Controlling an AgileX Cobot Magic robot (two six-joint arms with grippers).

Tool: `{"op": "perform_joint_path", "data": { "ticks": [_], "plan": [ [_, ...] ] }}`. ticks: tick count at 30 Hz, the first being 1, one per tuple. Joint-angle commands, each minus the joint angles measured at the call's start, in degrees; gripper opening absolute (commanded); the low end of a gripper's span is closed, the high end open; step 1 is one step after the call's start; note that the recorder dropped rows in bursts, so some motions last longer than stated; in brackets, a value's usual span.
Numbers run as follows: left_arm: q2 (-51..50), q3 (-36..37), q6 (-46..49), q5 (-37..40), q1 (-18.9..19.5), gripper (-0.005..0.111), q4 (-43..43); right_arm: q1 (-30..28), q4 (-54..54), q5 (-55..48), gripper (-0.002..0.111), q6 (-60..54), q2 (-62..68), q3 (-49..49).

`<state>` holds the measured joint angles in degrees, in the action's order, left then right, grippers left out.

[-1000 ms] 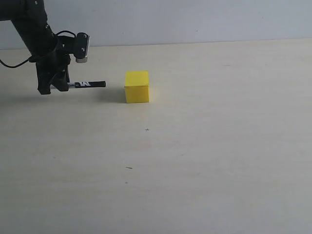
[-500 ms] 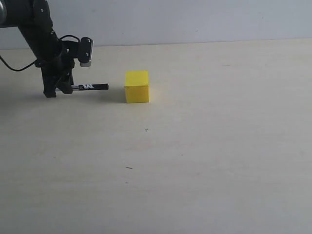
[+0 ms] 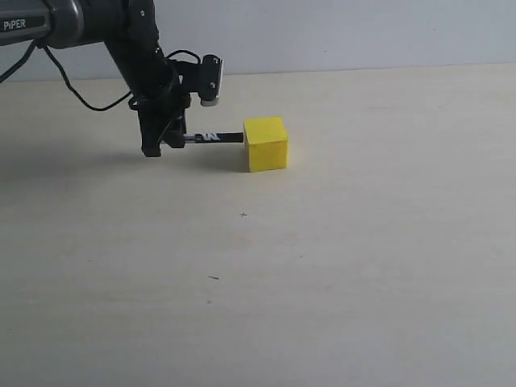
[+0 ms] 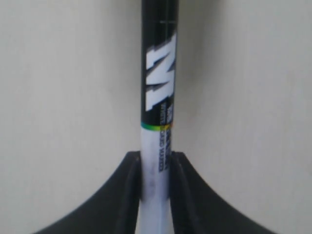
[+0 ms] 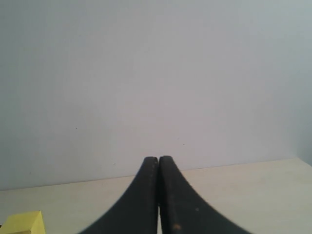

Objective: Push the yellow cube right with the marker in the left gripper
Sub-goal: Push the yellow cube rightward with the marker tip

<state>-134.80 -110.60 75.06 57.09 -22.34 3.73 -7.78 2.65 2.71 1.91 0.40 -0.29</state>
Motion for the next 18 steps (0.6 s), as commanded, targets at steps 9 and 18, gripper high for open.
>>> {"op": "perform_joint_path", "data": {
  "ticks": [9, 18],
  "plan": [
    [0.1, -0.7, -6.4, 6.2, 2.6, 0.000, 0.6, -0.2, 0.1, 0.0, 0.000, -0.2, -0.4, 0.3],
    [-0.3, -0.7, -6.6, 0.0, -2.3, 0.000, 1.1, -0.2, 0.1, 0.0, 0.000, -0.2, -0.4, 0.3]
  ]
}}
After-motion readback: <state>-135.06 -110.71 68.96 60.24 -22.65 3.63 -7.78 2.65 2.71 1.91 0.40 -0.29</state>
